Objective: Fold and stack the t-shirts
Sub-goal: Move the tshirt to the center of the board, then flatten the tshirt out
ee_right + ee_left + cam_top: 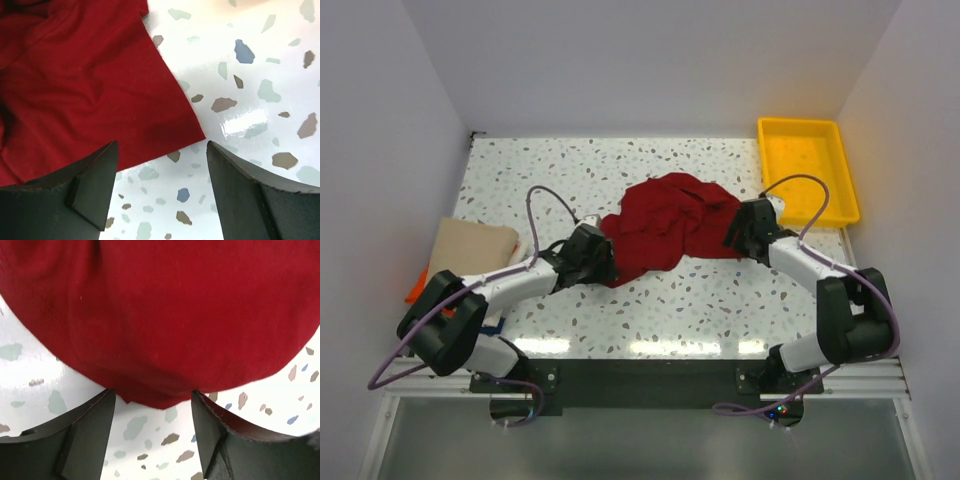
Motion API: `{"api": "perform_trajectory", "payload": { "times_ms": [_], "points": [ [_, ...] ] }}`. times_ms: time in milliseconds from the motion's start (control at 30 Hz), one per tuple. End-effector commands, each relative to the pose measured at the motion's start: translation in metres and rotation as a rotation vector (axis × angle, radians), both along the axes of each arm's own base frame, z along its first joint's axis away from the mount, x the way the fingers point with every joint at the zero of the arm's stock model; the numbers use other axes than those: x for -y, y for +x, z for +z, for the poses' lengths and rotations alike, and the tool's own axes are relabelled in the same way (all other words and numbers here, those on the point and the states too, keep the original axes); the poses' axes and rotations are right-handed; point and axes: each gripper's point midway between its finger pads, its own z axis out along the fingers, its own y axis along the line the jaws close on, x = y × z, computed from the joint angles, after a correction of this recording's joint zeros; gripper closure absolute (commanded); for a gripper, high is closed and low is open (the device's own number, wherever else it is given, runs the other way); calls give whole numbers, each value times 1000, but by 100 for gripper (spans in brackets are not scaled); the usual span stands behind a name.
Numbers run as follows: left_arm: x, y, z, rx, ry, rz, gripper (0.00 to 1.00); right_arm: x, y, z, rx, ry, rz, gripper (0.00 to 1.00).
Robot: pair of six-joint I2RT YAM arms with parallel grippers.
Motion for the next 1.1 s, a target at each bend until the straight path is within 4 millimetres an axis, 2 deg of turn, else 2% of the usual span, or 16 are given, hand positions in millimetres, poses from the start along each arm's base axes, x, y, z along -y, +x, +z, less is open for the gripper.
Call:
{"api": "perform_trajectory", "payload": {
  "times_ms": [0,100,200,300,333,367,400,433,500,633,800,833,900,933,967,1067],
  "points": [
    [8,32,20,101,-2,72,35,-7,10,-15,0,37,-12,26],
    [12,35,19,104,5,75,41,-10,11,-30,-28,53,-9,27],
    [11,38,18,103,22,82,51,-13,10,-43,-58,67,-6,36],
    [12,41,21,112,23,86,63,-16,10,-45,-59,80,0,60],
    [12,43,25,116,25,86,71,-17,13,-41,-51,88,1,66],
    [13,44,29,123,25,86,76,-17,13,-39,-53,87,4,80],
    [13,45,32,128,27,86,80,-18,13,-35,-48,90,9,86],
    [12,48,42,145,29,87,90,-19,16,-22,-30,92,14,97],
    [12,51,54,164,26,88,100,-19,20,-4,3,90,23,100],
    [13,54,83,211,10,70,100,-18,31,62,128,95,34,100],
    [18,55,106,261,-3,-3,100,-10,27,151,291,85,41,100],
    [20,54,106,253,14,-33,98,-10,29,172,335,90,44,100],
    [30,46,99,223,5,-104,81,-9,26,193,369,86,54,100],
    [31,43,87,207,18,-122,60,-10,28,211,403,89,59,100],
    [34,39,80,195,20,-137,51,-9,27,216,407,85,63,100],
    [41,25,56,155,37,-181,34,-7,31,246,466,71,64,100]
  ]
}}
